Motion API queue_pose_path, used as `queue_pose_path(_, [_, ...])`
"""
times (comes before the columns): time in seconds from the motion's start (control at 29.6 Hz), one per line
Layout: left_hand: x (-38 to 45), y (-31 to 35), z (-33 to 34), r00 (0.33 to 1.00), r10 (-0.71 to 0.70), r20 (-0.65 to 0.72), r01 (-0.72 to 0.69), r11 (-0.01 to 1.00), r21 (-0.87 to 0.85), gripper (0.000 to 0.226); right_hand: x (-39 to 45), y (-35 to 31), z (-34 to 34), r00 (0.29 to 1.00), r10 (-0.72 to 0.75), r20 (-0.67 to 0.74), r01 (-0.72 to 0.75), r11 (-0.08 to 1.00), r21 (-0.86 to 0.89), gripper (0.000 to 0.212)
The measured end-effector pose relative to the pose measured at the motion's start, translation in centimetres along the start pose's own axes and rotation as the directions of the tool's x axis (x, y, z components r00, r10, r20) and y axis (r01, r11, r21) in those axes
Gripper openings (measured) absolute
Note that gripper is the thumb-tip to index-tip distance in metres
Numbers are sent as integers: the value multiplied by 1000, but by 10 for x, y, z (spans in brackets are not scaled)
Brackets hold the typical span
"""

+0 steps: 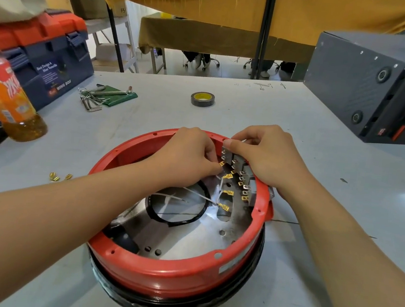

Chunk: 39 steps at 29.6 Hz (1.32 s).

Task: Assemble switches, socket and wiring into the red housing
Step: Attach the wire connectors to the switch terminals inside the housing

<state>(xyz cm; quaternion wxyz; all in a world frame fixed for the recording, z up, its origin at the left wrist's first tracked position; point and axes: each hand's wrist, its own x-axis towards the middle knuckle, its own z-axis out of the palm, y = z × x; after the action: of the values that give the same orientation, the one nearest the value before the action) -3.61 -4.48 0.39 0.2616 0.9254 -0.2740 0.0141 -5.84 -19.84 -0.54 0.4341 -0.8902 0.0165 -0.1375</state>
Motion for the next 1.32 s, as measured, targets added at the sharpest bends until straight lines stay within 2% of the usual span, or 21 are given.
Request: queue_pose_path(1.32, [-4, 5, 7, 998, -24, -50, 21, 998, -51, 12, -1, -1, 1, 999, -29, -29, 27, 999, -40, 23])
